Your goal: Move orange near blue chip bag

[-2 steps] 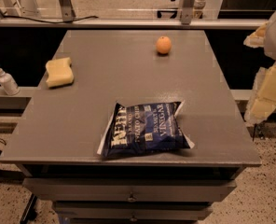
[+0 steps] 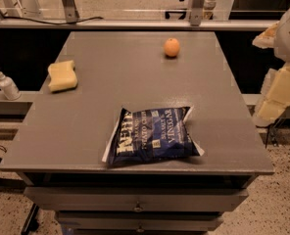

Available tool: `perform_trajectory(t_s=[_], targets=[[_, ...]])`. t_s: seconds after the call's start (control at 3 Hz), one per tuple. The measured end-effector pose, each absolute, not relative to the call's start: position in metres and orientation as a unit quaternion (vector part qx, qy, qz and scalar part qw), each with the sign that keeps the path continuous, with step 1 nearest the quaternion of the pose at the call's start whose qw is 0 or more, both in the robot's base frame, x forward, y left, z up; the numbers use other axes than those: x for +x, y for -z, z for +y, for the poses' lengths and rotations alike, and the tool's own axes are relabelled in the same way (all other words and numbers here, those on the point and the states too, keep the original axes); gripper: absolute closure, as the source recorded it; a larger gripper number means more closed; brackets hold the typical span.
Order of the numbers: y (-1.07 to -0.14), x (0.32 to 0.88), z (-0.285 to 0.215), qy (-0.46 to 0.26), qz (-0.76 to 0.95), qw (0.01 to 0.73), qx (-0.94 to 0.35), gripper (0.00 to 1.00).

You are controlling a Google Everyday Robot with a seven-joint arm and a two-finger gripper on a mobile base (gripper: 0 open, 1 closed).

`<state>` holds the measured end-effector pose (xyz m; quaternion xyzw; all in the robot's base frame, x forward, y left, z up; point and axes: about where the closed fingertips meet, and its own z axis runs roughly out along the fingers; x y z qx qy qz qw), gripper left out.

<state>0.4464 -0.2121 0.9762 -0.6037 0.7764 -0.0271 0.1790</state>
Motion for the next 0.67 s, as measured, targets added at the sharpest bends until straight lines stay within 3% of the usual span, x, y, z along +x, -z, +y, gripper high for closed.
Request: perform_trajectory(t_s=[0.67], targets=[[-0.948, 0.537, -0.196, -0.013, 0.761, 0.252, -0.597, 0.0]])
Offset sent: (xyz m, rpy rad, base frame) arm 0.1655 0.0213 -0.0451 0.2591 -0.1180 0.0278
